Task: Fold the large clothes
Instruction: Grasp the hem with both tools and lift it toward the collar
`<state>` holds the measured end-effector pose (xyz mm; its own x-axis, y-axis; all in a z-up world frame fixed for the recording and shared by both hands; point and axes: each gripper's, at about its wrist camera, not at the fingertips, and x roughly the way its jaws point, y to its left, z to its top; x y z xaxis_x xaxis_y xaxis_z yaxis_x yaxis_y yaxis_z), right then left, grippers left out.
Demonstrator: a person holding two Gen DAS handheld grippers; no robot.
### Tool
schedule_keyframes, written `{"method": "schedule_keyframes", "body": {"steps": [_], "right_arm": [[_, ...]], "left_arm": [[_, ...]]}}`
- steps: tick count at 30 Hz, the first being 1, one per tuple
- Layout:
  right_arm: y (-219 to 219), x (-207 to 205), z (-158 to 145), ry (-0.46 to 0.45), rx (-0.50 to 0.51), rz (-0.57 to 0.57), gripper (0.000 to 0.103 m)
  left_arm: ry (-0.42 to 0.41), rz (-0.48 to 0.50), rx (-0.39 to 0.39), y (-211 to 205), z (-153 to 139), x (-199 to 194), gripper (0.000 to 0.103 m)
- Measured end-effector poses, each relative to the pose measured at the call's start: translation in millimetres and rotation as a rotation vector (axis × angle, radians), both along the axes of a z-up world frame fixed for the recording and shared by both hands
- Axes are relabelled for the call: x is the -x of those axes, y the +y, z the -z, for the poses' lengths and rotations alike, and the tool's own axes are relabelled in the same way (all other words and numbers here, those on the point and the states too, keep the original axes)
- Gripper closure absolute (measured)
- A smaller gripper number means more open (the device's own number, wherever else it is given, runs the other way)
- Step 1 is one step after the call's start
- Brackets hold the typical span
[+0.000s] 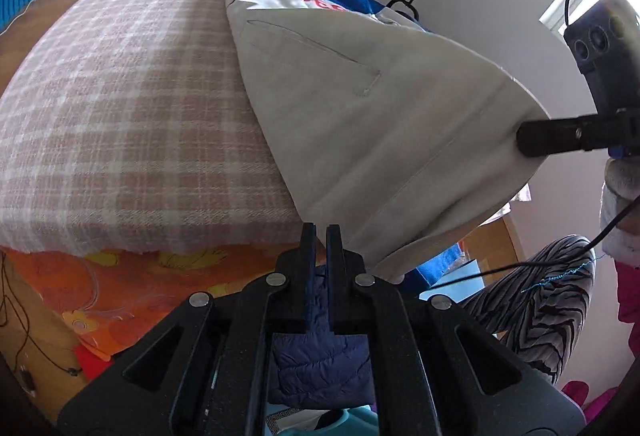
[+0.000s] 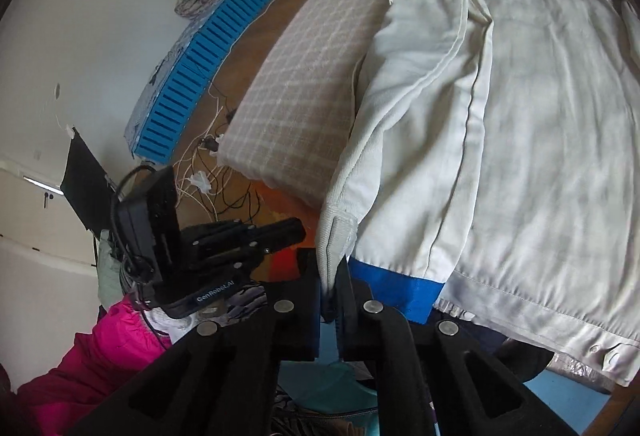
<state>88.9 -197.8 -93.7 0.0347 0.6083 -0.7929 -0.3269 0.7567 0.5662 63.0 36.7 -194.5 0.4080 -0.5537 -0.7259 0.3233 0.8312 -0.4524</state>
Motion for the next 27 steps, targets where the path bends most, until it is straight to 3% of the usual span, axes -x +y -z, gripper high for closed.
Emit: {"method": "schedule_keyframes", "body": {"steps": [4, 6, 8, 10, 16, 18, 23, 27], "right_arm": [[-2.0, -1.1, -9.6, 0.002, -0.033, 0.026, 0.1], [3.7, 0.9, -7.0, -0.009, -0.019, 0.018, 0.1], [6.3, 2.5, 0.0, 0.007, -0.019, 0.019, 0.1], [2.3, 4.5, 8.5, 0.022, -0.015, 0.025, 0.1], [-28.0, 8.2, 39.9, 0.103, -0.049, 0.11, 0.1], [-33.4, 11.7, 57.6, 0.11, -0.01, 0.121, 0.1], [-31.5, 24.1, 119.7, 0.232, 0.118, 0.088, 0.1], [-34.4, 29.5, 112.1, 0.205, 0.091, 0.051, 0.097]], "left_arm": [[-0.021, 0.061, 0.061, -19.7, -4.3, 5.2, 0.103], [0.006, 0.156, 0.09, -34.0, -0.1, 18.4, 0.103], [0.039, 0.262, 0.061, -47.3, 6.8, 36.3, 0.103], [0.053, 0.287, 0.032, -46.9, 9.5, 48.9, 0.103], [-0.011, 0.133, 0.023, -1.7, -12.2, 44.9, 0.103], [-0.028, 0.109, 0.008, 3.6, -15.6, 35.1, 0.103], [-0.037, 0.088, -0.029, -8.0, -14.9, 12.2, 0.103], [-0.044, 0.084, -0.043, -18.7, -17.8, -10.4, 0.103]]}}
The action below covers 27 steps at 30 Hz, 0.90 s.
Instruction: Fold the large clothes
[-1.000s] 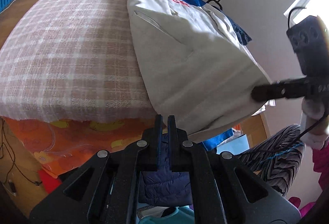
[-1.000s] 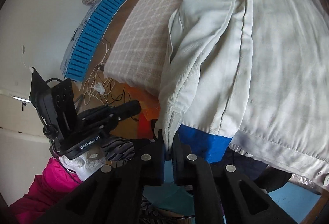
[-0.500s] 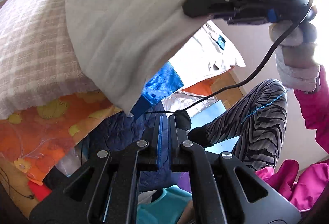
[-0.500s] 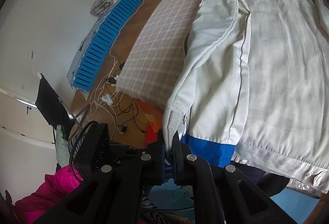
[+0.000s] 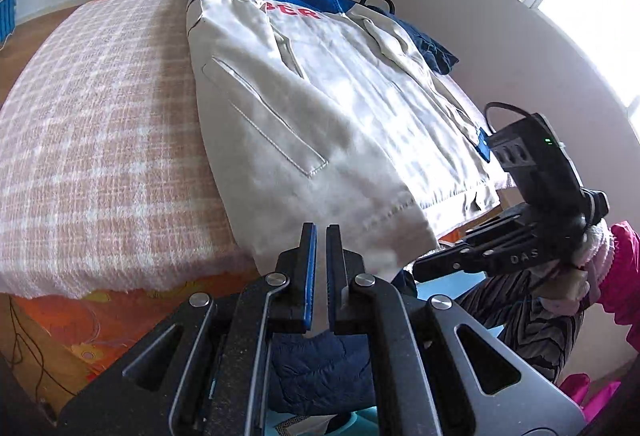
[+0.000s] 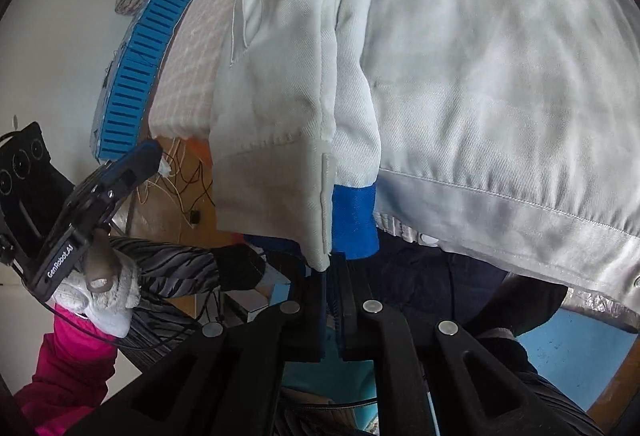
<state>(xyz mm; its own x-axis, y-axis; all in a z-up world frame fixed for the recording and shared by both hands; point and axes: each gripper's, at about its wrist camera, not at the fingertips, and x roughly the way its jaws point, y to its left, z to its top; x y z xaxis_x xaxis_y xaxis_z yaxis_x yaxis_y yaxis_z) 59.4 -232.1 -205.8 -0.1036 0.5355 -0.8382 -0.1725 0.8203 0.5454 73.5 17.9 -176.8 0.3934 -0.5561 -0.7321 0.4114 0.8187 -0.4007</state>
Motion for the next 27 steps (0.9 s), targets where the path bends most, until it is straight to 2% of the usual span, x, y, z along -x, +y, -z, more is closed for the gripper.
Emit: {"method": "schedule_keyframes", "body": {"steps": [1, 3, 8, 10, 13, 16, 20, 27], "right_arm": [[-4.5, 0.2, -9.1, -0.027, -0.006, 0.0, 0.095], [-17.7, -3.2, -30.9, -0.096, -0.034, 0.017, 0.077], [-51.8, -43.2, -83.0, -0.301, -0.066, 0.102, 0.065], [-59.8, -70.6, -93.3, -0.354, -0.088, 0.141, 0.055], [-61.1, -115.2, -99.6, -0.392, -0.139, 0.187, 0.053], [-51.4, -157.4, -97.3, -0.42, -0.144, 0.189, 0.053], [-34.4, -211.4, -80.3, -0.431, -0.131, 0.192, 0.046], [-6.0, -300.9, -27.6, -0.349, -0.132, 0.234, 0.043]], "left_arm": [[-0.003, 0.0, -0.003, -3.8, -0.1, -5.8, 0.103], [-0.008, -0.002, -0.02, -15.5, 1.7, -16.7, 0.103], [0.008, 0.044, -0.008, -45.2, 5.6, -35.9, 0.103], [0.011, 0.07, -0.022, -55.8, 9.3, -37.7, 0.103], [0.03, 0.103, -0.038, -69.8, 17.7, -41.2, 0.103], [0.048, 0.125, -0.039, -76.8, 24.2, -43.1, 0.102], [0.068, 0.138, -0.027, -78.0, 29.3, -44.9, 0.102], [0.128, 0.167, 0.002, -76.2, 39.6, -54.9, 0.102]]}}
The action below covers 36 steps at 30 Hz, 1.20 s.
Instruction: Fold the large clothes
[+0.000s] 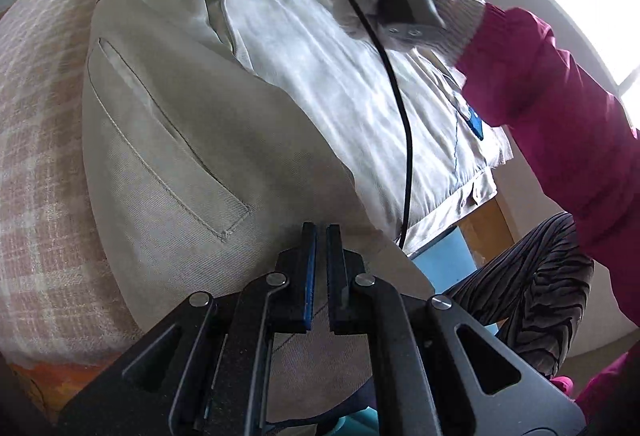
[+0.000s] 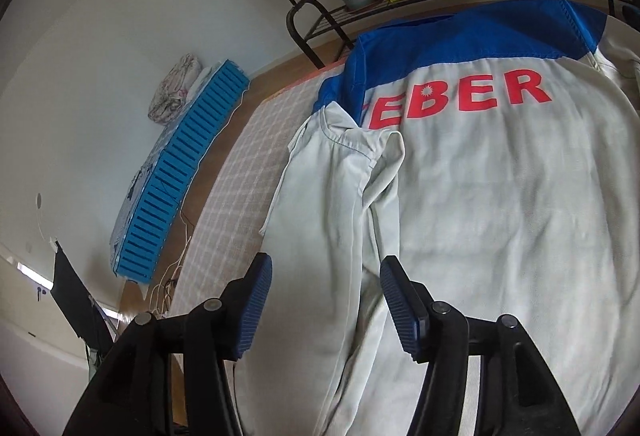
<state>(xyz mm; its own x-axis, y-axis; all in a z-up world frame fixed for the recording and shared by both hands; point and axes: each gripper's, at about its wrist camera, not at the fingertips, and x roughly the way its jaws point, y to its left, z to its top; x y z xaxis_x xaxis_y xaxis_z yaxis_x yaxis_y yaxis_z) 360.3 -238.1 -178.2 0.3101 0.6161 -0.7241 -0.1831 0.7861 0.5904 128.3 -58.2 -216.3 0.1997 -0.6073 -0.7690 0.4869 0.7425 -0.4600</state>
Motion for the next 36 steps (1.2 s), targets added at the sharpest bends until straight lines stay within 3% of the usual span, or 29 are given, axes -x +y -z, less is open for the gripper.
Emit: {"method": "schedule_keyframes", "body": {"steps": [6, 8, 9, 10, 12, 15, 20, 24, 27, 33, 36], "right_arm": [[17.0, -49.2, 39.9, 0.081, 0.016, 0.061, 0.043], [21.4, -58.3, 44.4, 0.078, 0.012, 0.054, 0.048], [23.4, -61.0, 44.2, 0.072, 0.01, 0.048, 0.071], [24.5, -62.7, 42.9, 0.074, 0.01, 0.038, 0.082], [28.3, -61.7, 29.7, 0.05, 0.07, 0.017, 0.095], [33.7, -65.4, 2.4, -0.063, 0.253, -0.035, 0.096], [28.3, -70.8, 40.7, -0.002, 0.272, -0.026, 0.093], [7.7, -64.7, 26.9, -0.007, 0.188, 0.012, 0.079], [-16.0, -39.8, -4.4, -0.064, 0.141, 0.016, 0.079], [-68.2, 50.5, -65.9, -0.152, 0.067, 0.028, 0.078], [-86.8, 105.3, -84.3, -0.201, 0.083, 0.032, 0.076]], "left_arm": [[0.016, 0.025, 0.009, -2.2, 2.2, 0.5, 0.102], [0.029, 0.027, 0.009, -3.1, 5.1, 0.7, 0.102], [0.035, 0.029, 0.01, -3.3, 6.6, -0.2, 0.102], [0.043, 0.032, 0.012, -3.7, 7.5, -0.5, 0.102], [0.064, 0.045, 0.021, -4.6, 9.9, -1.1, 0.102], [0.079, 0.056, 0.021, -5.9, 16.4, -0.8, 0.102], [0.071, 0.069, 0.001, -9.1, 15.2, -0.1, 0.102], [0.029, 0.092, 0.008, -4.8, -0.4, 7.3, 0.103], [-0.048, 0.044, 0.039, 14.5, -24.4, 2.6, 0.102], [-0.105, -0.199, 0.037, 57.8, -40.9, -42.4, 0.103], [-0.122, -0.19, -0.013, 56.4, -34.5, -58.4, 0.103]]}}
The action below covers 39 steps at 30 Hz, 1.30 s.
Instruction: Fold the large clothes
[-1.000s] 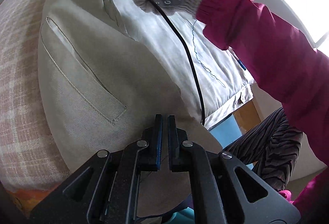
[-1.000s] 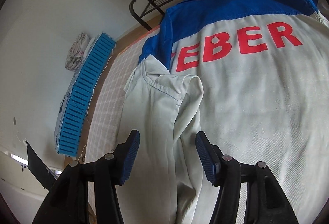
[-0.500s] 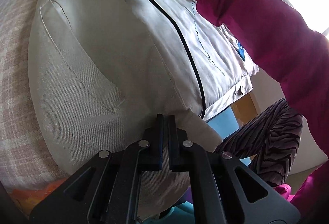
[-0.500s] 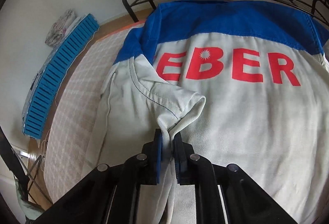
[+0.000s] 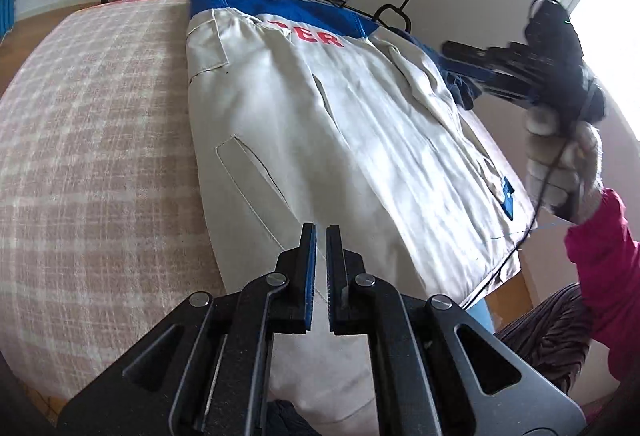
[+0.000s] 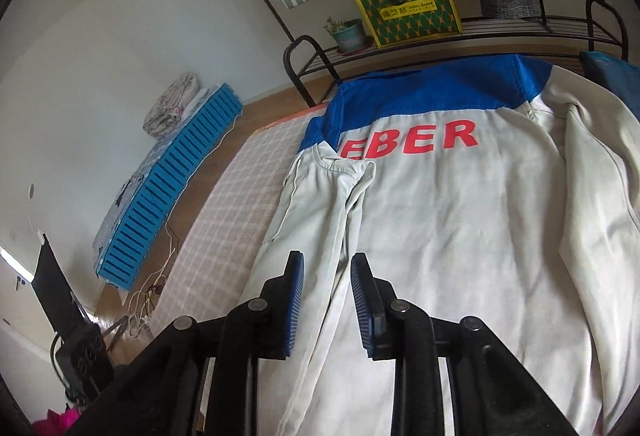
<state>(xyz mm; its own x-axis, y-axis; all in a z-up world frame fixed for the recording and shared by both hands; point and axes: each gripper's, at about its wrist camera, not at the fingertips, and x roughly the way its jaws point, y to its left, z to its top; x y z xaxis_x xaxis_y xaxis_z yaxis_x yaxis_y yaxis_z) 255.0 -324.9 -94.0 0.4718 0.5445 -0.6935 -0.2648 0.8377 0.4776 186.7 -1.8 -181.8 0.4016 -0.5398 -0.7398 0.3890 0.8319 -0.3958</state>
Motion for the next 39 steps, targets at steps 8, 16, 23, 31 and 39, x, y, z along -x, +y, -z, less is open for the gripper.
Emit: {"method": "schedule_keyframes", "body": {"steps": [8, 16, 23, 31, 39], "right_arm": [[-57.5, 92.5, -8.6, -0.054, 0.114, 0.07, 0.076], [-130.8, 122.8, 3.9, -0.069, 0.16, 0.289, 0.066], [-210.0, 144.4, 11.8, -0.035, 0.188, 0.475, 0.051], [-294.2, 172.5, 38.4, 0.032, 0.198, 0.657, 0.03], [-360.0, 173.9, 79.4, 0.157, 0.075, 0.834, 0.039]], "left_arm": [[-0.034, 0.068, -0.198, -33.5, 40.3, 23.8, 0.102], [-0.087, 0.235, -0.101, -79.5, 5.3, 78.8, 0.102], [-0.036, 0.294, -0.191, -100.4, 36.2, 86.9, 0.102], [-0.066, 0.352, -0.093, -108.5, -22.3, 89.6, 0.102], [-0.049, 0.381, -0.046, -147.5, -46.1, 53.7, 0.102]]}}
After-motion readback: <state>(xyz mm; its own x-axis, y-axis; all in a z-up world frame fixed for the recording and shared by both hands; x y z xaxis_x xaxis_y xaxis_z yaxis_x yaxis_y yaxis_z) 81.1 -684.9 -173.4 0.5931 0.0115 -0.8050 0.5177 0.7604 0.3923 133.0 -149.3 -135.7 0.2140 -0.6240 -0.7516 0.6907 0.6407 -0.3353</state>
